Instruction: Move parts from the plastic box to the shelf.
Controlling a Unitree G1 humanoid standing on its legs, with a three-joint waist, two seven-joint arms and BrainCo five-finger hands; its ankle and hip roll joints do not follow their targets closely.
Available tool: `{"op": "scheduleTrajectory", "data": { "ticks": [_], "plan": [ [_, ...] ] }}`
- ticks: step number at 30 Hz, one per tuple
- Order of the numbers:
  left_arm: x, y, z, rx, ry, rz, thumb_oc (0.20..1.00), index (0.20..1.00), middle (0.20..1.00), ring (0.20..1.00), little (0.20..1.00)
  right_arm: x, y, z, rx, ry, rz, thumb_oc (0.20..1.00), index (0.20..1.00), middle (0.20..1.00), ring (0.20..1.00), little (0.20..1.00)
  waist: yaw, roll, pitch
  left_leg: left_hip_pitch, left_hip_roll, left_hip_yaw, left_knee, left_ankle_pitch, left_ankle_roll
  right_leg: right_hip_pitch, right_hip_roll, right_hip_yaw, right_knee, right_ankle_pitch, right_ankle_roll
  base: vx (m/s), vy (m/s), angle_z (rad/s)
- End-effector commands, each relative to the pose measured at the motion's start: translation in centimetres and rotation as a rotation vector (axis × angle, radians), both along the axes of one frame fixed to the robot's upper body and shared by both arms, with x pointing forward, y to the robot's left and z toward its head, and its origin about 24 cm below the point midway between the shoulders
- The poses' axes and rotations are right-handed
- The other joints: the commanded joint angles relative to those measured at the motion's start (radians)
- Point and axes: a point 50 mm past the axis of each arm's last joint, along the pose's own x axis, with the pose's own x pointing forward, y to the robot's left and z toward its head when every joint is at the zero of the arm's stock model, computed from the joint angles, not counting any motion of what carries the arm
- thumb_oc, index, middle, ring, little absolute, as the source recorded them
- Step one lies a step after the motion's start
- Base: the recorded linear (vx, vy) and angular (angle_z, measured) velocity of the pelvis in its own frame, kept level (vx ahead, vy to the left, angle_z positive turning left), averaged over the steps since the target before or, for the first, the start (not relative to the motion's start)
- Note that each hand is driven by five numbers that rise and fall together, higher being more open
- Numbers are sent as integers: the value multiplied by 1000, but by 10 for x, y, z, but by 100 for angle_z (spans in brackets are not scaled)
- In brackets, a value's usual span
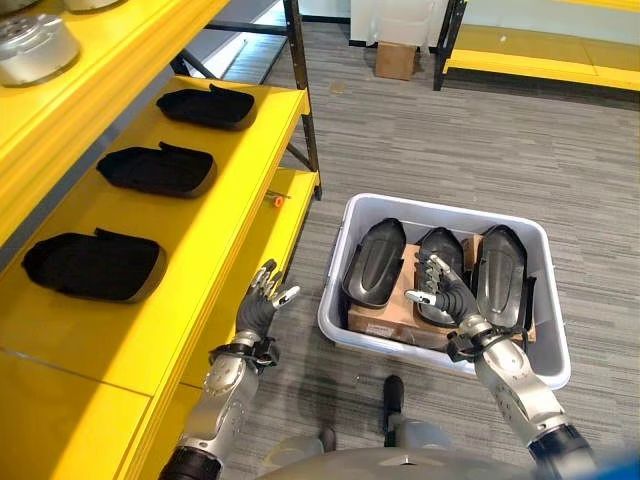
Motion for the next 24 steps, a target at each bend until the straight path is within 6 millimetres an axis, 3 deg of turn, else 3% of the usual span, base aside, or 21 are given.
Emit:
{"op": "scheduleTrajectory", "data": {
  "ticks": [1, 8, 16, 18, 20, 22, 24],
  "plan": [
    [10, 5, 20, 34, -107, -28, 1000, 1000, 1000, 1000, 1000, 0, 2, 15, 2, -94, 24, 1000, 1000, 1000, 1000, 1000, -22, 1, -41, 14, -4, -37, 35, -44, 8, 56, -113, -10, 83, -78, 151, 88, -178, -24],
    [7, 3, 16, 11, -92, -31, 1000, 1000, 1000, 1000, 1000, -1, -1, 19, 8, -114, 18, 1000, 1000, 1000, 1000, 1000, -28, 13, -55, 33, 47, -28, 26, -28, -23, 81, -71, -7, 71, -112, 129, 54, -121, -3],
    [7, 1, 16, 5, -93, -32, 1000, 1000, 1000, 1000, 1000, -4, -4, 19, 13, -117, -5, 1000, 1000, 1000, 1000, 1000, -37, 34, -61, 43, 69, -21, -5, -5, -46, 107, -54, -19, 44, -127, 120, 14, -37, 3],
    [8, 2, 18, -3, -103, -25, 1000, 1000, 1000, 1000, 1000, -2, -6, 22, 15, -134, -16, 1000, 1000, 1000, 1000, 1000, -39, 37, -57, 34, 82, -20, 25, -3, -54, 107, -44, -15, 52, -139, 109, -14, -97, 1],
    [11, 0, 23, -17, -133, -26, 1000, 1000, 1000, 1000, 1000, 2, -9, 31, 17, -174, -22, 1000, 1000, 1000, 1000, 1000, -31, 27, -19, -46, 84, -41, 202, 57, -85, 118, -27, -6, 55, -147, 85, -82, -141, 4],
    [15, -1, 30, -22, -163, -33, 1000, 1000, 1000, 1000, 1000, 5, -10, 38, 14, -209, -24, 1000, 1000, 1000, 1000, 1000, -11, 5, 21, -115, 37, -121, 330, 82, -87, 117, -30, 0, 62, -145, 72, -95, -112, 8],
    [18, -4, 33, -29, -176, -39, 1000, 1000, 1000, 1000, 1000, 7, -11, 41, 16, -221, -32, 1000, 1000, 1000, 1000, 1000, -17, -5, 32, -149, 41, -144, 327, 78, -80, 116, -34, -5, 66, -151, 73, -25, -28, -15]
  ]
}}
